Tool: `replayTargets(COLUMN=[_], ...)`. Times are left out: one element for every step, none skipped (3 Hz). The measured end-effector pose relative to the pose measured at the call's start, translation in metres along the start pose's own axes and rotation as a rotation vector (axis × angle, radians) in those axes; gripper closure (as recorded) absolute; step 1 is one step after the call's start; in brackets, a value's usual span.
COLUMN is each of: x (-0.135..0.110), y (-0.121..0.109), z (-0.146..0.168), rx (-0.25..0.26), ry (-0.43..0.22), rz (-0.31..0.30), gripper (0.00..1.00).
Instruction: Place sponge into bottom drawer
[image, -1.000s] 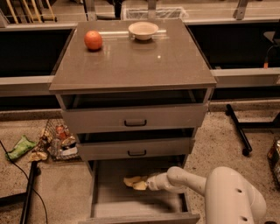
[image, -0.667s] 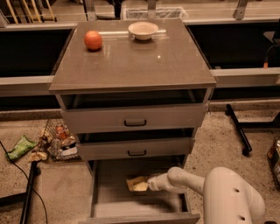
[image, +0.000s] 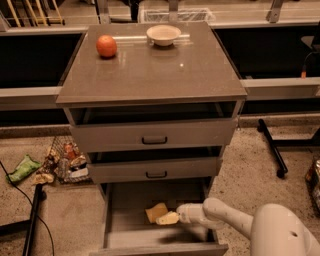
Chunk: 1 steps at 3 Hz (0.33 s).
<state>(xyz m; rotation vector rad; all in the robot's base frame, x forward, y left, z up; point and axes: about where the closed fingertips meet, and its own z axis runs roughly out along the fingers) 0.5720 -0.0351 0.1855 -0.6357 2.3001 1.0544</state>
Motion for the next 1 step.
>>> replayTargets(x=[0.0105], y=[0.0091], z=[-0.0394], rx=[-0.057], ry=[-0.109], rz=[-0.013], gripper=[0.0])
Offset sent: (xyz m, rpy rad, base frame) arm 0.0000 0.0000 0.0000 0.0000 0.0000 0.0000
